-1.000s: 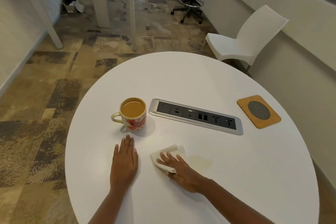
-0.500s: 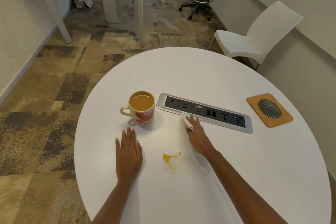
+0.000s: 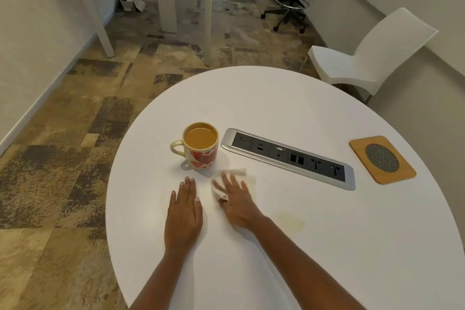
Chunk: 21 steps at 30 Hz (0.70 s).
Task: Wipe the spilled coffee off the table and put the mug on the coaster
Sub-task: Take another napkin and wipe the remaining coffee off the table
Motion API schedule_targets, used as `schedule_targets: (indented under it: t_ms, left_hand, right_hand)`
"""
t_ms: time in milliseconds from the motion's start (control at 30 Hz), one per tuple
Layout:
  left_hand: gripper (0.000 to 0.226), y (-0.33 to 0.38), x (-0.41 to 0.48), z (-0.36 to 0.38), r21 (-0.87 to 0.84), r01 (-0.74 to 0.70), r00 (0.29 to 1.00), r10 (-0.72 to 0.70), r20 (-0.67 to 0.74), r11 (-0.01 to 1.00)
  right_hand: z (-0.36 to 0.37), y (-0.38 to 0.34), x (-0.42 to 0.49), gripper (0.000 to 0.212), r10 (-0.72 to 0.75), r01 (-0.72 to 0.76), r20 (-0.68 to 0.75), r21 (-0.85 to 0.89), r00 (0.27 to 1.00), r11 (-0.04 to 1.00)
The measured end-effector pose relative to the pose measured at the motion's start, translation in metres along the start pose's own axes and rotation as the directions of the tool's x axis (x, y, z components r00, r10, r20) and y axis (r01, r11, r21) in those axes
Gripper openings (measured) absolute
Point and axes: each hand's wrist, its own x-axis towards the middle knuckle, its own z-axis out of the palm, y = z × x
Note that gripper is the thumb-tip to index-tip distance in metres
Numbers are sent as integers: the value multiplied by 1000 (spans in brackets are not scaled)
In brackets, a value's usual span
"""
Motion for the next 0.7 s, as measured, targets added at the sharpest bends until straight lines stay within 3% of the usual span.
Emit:
schedule_targets:
  t_ms: [133,333,467,700]
  left_hand:
    - [54,3,-11,6,-23,-86,994,87,64,996]
    - [53,8,-35,3,15,-209,968,205,142,978]
    - [51,14,-45,-4,119,-321,938,299,177,939]
    - [53,17,-61,0,140,-231,968,213,136,963]
  right_hand:
    - [17,-11,-17,54,-236,238,38,-62,971,969]
    - [6,14,-45,51,-443,452,122,-57,888,890]
    - [-8,33,-58,56,-450,469,202,-60,870,881]
    - [-36,95,-108,64,-325,345,178,-90,929,934]
